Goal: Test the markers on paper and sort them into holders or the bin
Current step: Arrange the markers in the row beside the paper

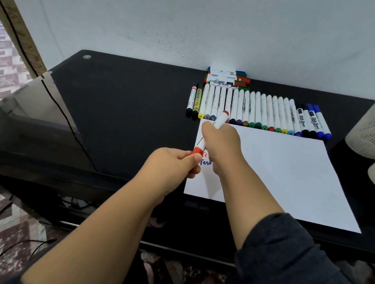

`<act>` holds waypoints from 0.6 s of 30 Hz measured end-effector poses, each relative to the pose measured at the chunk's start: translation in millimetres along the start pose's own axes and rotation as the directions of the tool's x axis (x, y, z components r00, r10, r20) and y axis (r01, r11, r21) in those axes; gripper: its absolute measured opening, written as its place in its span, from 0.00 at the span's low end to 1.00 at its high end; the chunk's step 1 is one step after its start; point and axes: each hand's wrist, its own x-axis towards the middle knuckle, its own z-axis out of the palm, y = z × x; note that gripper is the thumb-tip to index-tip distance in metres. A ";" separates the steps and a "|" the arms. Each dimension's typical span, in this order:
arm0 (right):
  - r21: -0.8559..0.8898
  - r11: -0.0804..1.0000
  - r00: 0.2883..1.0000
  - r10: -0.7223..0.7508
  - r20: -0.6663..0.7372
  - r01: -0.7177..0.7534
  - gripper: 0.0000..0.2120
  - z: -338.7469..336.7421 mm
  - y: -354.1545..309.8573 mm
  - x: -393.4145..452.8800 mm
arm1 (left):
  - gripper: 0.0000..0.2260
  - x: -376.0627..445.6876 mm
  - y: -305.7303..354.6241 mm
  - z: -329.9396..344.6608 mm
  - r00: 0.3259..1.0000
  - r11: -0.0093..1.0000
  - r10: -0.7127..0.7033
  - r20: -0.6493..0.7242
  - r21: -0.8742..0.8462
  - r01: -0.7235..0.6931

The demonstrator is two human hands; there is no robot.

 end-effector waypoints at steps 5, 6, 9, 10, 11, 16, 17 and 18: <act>0.035 0.999 0.998 0.005 0.059 -0.007 0.07 2.5 1.3 2.0 | 0.08 -1.2 -4.6 -5.0 0.996 0.985 -0.054 0.075 -0.161 0.065; 0.033 0.999 0.999 0.009 0.052 -0.011 0.06 4.1 1.8 2.4 | 0.08 -0.7 -4.6 -5.1 0.996 0.986 -0.057 0.061 -0.151 0.066; 0.002 0.999 0.999 0.037 0.010 -0.037 0.07 8.0 1.8 3.3 | 0.10 2.2 -3.1 -4.5 0.998 0.994 -0.061 0.003 -0.087 0.061; -0.002 0.999 0.999 0.048 0.003 -0.048 0.07 8.7 1.3 3.2 | 0.10 2.7 -3.1 -4.7 0.998 0.994 -0.061 -0.005 -0.088 0.061; 0.003 0.999 0.999 0.054 0.003 -0.054 0.07 8.9 0.5 3.2 | 0.09 2.8 -3.9 -5.2 0.998 0.993 -0.063 -0.002 -0.100 0.062; 0.033 0.999 0.998 0.032 0.048 -0.034 0.05 7.9 -1.4 1.7 | 0.09 0.0 -7.7 -9.2 0.993 0.963 -0.096 0.072 -0.246 0.111; 0.030 0.999 0.998 0.030 0.052 -0.032 0.05 8.5 -1.0 1.4 | 0.09 -0.1 -8.7 -9.4 0.993 0.961 -0.097 0.070 -0.252 0.112; 0.027 0.999 0.998 0.031 0.054 -0.033 0.05 9.5 -0.7 0.9 | 0.09 -0.2 -9.0 -9.2 0.993 0.963 -0.098 0.062 -0.246 0.110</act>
